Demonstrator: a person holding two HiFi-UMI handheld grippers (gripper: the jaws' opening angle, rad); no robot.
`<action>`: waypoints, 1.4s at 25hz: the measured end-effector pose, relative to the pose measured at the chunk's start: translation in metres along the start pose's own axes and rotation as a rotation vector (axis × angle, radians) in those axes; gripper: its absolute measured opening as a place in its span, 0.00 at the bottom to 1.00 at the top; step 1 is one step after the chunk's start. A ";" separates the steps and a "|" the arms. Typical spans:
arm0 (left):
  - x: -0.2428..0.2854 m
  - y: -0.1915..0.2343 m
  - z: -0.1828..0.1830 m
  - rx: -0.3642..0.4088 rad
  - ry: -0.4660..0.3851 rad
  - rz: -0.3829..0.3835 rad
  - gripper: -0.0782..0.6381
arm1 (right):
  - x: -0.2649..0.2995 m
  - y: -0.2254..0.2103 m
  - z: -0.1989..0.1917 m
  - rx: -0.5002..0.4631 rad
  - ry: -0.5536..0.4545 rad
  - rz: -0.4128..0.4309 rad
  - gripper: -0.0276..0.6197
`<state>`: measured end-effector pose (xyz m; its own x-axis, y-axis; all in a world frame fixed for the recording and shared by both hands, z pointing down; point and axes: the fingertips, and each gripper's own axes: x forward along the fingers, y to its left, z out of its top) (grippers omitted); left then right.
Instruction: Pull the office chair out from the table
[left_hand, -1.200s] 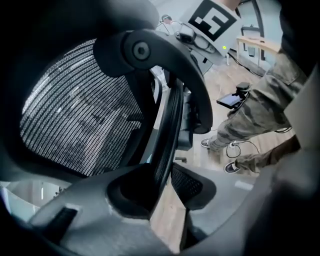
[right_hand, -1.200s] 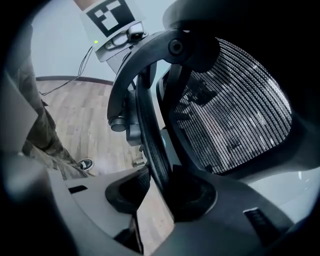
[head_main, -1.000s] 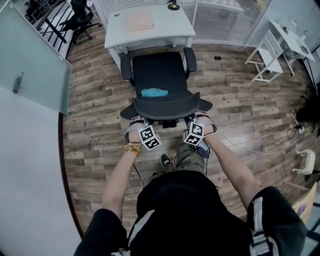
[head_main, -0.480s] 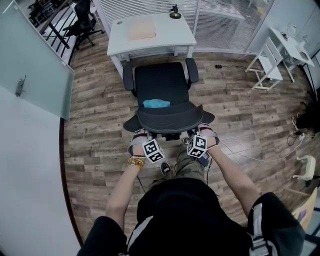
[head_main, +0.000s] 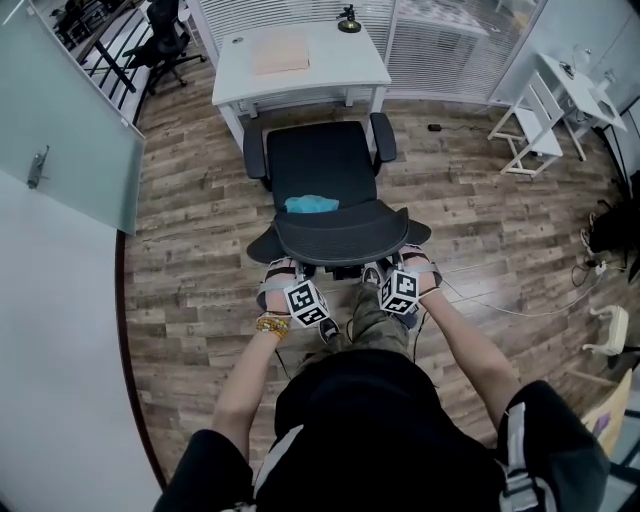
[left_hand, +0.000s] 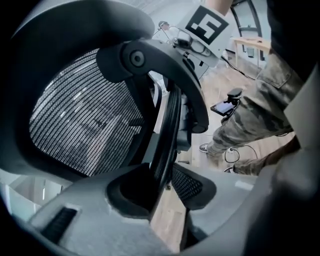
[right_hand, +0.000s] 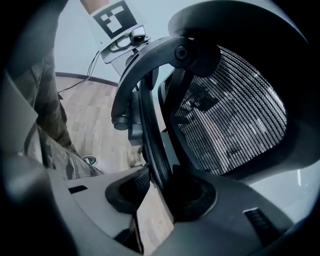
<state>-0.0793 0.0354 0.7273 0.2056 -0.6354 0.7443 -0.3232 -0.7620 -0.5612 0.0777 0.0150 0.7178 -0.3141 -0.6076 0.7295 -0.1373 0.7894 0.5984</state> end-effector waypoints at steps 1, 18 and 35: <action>-0.001 0.000 0.001 0.001 -0.001 0.001 0.31 | -0.001 0.000 -0.001 -0.007 -0.003 -0.001 0.24; -0.014 -0.005 0.009 -0.062 -0.073 -0.019 0.33 | -0.013 0.006 -0.002 -0.059 -0.044 0.076 0.21; -0.126 -0.048 0.084 -0.250 -0.487 -0.458 0.38 | -0.140 0.030 0.063 0.218 -0.443 0.746 0.11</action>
<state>-0.0123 0.1414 0.6301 0.7421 -0.2861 0.6062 -0.2955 -0.9513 -0.0872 0.0578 0.1296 0.6129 -0.7205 0.1247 0.6822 0.0867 0.9922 -0.0898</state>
